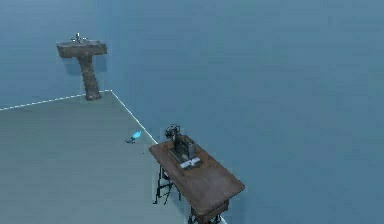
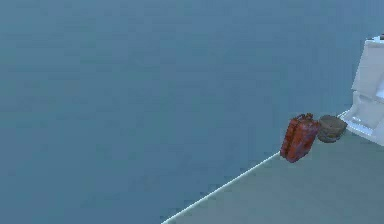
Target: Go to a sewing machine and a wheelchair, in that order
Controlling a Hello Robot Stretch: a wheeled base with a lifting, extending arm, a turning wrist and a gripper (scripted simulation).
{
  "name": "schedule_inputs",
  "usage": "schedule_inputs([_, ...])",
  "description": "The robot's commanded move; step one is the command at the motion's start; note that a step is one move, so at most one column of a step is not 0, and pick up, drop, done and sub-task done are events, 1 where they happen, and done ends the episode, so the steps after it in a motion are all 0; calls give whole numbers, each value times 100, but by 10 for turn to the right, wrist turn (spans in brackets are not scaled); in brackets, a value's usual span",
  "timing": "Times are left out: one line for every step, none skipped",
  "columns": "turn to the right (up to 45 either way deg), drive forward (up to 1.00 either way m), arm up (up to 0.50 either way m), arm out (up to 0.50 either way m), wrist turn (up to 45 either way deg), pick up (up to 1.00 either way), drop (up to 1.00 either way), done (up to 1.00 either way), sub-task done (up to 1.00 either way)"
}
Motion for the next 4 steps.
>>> schedule_inputs([-450, 0, 0, 0, 0, 0, 0, 0, 0])
schedule_inputs([-450, 0, 0, 0, 0, 0, 0, 0, 0])
schedule_inputs([-450, 0, 0, 0, 0, 0, 0, 0, 0])
schedule_inputs([-90, 0, 0, 0, 0, 0, 0, 0, 0])
